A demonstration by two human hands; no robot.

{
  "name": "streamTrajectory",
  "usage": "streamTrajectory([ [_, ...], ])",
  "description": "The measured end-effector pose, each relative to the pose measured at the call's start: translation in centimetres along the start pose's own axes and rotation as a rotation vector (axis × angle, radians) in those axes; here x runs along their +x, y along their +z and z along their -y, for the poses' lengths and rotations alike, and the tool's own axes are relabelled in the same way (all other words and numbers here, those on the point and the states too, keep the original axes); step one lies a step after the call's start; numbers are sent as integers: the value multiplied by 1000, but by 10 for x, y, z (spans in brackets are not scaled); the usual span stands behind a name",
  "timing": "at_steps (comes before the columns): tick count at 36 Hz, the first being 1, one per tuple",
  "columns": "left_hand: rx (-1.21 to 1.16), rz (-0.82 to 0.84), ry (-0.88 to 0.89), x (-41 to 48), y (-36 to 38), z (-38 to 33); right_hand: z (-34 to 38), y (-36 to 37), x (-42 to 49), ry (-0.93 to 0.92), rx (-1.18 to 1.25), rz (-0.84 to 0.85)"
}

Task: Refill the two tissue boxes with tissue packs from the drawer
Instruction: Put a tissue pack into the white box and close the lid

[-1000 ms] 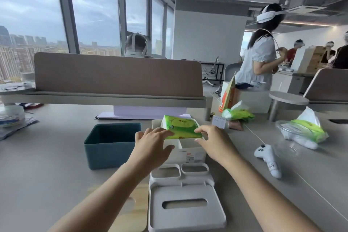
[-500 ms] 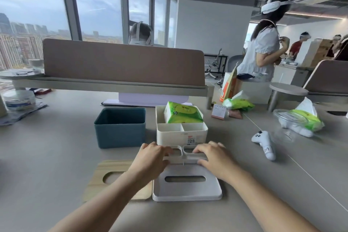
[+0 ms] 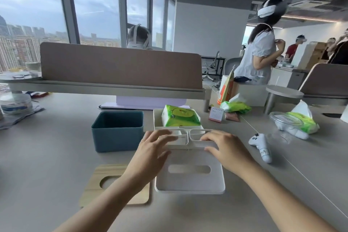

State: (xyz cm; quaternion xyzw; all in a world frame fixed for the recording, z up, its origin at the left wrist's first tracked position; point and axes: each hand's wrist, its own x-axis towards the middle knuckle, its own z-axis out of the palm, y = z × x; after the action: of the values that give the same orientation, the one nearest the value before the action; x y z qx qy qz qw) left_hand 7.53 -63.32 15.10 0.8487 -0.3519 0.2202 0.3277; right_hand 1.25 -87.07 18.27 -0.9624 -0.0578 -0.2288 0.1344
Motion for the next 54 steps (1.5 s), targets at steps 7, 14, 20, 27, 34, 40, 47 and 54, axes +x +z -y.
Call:
streamTrajectory([
  [7, -670, -89, -322, 14, -15, -10, 0, -15, 7, 52, 47, -237],
  [14, -613, 2, -329, 44, -44, -21, 8, -15, 5, -19, -20, -349],
  [20, -710, 135, -392, 60, -63, -25, 11, -19, 5, -58, -68, -385],
  [27, -916, 167, -447, 58, -67, -19, 12, -42, 11, -198, 11, -500],
  [34, -917, 196, -395, 56, -69, -16, 8, -71, 32, -83, 183, -271],
  [40, -930, 213, -358, 54, -68, -18, 13, -68, 35, 32, 510, 42],
  [47, -884, 213, -244, 61, -73, -13, 4, -66, 41, 60, 677, 74],
  [54, -820, 97, -198, 86, -81, -22, 9, -80, 63, 14, 735, 4],
])
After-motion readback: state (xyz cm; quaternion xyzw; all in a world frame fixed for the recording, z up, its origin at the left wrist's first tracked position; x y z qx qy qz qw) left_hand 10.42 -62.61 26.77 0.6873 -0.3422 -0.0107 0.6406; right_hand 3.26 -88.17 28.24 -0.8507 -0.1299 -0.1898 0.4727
